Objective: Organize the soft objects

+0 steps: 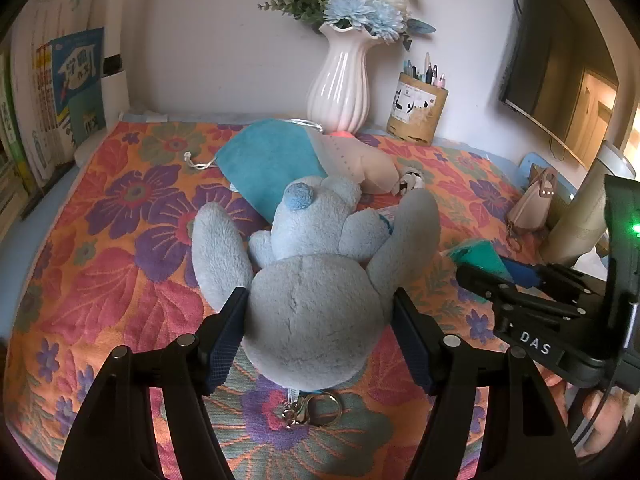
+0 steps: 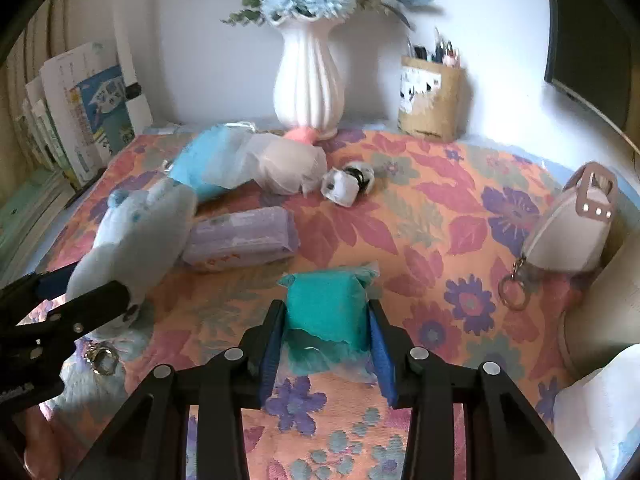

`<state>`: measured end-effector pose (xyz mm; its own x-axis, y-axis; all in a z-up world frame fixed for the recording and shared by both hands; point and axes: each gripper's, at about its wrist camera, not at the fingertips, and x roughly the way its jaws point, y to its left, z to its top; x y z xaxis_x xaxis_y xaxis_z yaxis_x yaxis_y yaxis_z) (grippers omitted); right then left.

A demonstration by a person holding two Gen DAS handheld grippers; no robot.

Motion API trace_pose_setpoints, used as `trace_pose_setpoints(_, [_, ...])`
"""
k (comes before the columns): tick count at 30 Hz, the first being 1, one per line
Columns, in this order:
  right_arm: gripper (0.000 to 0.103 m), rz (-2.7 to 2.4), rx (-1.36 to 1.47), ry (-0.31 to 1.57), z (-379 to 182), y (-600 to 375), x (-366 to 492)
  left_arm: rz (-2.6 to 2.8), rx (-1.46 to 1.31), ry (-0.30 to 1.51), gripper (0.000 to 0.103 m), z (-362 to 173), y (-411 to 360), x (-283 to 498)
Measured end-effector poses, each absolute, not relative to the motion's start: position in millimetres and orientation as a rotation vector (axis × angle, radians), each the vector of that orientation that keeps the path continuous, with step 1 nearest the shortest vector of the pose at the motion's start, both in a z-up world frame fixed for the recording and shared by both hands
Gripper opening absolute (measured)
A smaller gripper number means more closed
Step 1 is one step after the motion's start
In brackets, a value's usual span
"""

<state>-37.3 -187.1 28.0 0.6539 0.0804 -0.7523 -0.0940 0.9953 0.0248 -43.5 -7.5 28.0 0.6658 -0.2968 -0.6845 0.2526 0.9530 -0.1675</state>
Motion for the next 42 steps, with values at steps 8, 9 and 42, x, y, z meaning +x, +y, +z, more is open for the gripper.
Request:
trace_pose_setpoints(8, [0.039, 0.191, 0.159, 0.836, 51.3, -209.5, -66.0, -0.375, 0.022, 0.742, 0.068, 44.2, -34.8, -61.1])
trace_pose_setpoints(9, [0.039, 0.174, 0.161, 0.829, 57.8, -213.7, -71.5, -0.412, 0.004, 0.733, 0.067, 52.1, -42.0, -67.0])
trace_pose_setpoints(42, [0.039, 0.063, 0.384, 0.693, 101.8, -344.3, -152.8, -0.7, 0.092, 1.059, 0.098, 35.7, -164.1, -114.4])
